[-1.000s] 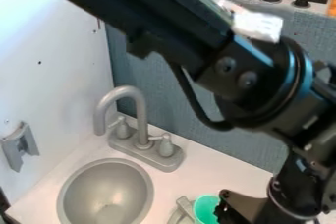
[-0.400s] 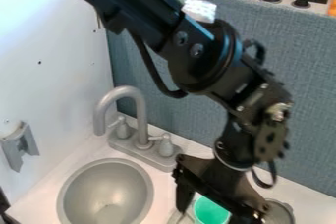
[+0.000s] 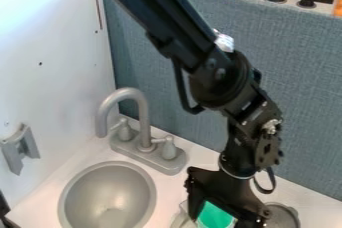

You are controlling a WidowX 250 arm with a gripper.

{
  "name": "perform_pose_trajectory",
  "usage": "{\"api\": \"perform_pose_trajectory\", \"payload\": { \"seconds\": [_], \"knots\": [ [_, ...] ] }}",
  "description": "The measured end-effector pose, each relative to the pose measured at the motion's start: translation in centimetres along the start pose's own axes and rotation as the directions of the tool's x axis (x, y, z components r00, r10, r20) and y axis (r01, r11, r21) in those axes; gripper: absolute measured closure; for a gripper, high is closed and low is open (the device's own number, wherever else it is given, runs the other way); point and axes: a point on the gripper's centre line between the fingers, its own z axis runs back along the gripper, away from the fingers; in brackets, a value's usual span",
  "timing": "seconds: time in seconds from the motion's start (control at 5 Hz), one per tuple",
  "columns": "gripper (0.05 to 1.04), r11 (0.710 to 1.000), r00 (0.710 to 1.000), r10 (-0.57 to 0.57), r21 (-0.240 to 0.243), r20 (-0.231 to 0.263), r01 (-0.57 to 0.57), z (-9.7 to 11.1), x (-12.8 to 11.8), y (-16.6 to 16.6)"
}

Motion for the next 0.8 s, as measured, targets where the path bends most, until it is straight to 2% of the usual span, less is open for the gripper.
{"api": "perform_pose_trajectory", "payload": {
  "seconds": [0.4, 0.6, 0.8],
  "knots": [
    [0.083, 0.999, 0.999, -0.04, -0.001, 0.014, 0.04, -1.4, 1.5, -0.7],
    [0.083, 0.998, 0.998, -0.059, 0.006, -0.004, 0.059, -2.8, 2.0, -0.3],
    [0.118, 0.996, 0.996, -0.087, 0.01, 0.007, 0.087, -3.4, 2.7, -0.2]
  ]
}}
